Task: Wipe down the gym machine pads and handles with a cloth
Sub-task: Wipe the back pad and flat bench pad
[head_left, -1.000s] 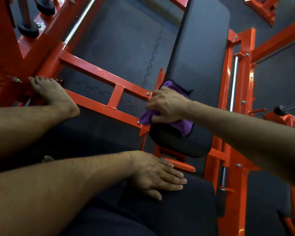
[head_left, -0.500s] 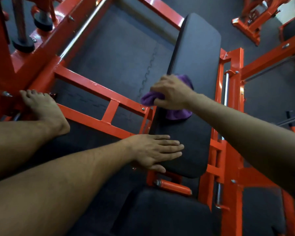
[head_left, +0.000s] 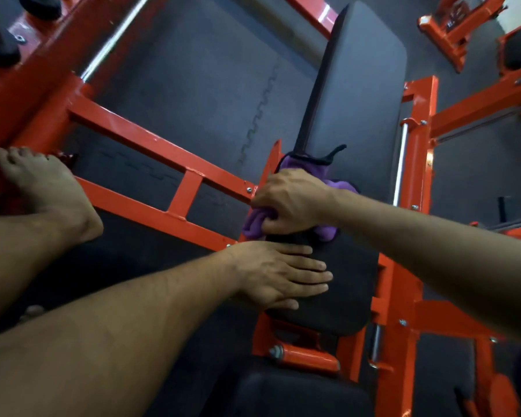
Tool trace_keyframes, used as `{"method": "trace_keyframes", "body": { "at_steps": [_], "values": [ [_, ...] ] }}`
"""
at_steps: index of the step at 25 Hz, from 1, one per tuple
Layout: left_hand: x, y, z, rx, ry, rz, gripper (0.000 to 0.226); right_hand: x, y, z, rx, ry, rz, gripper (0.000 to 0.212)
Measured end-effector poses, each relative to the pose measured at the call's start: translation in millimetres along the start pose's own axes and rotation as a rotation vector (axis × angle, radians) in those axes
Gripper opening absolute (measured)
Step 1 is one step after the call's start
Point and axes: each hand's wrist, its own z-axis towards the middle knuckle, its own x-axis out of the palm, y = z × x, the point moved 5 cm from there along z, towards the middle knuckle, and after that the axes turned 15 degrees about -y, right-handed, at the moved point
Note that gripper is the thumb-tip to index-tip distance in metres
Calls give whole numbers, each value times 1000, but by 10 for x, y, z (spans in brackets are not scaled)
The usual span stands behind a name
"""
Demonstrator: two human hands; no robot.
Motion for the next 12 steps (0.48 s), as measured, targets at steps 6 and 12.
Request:
{"method": "trace_keyframes", "body": {
  "at_steps": [6,12],
  "values": [
    [-67,102,53,-62,-9,11,71,-277,-932,262,327,-172,-82,35],
    [-189,732,193,-327,12,56,86,-538,-1117,67,351,-433,-150,30]
  ]
}}
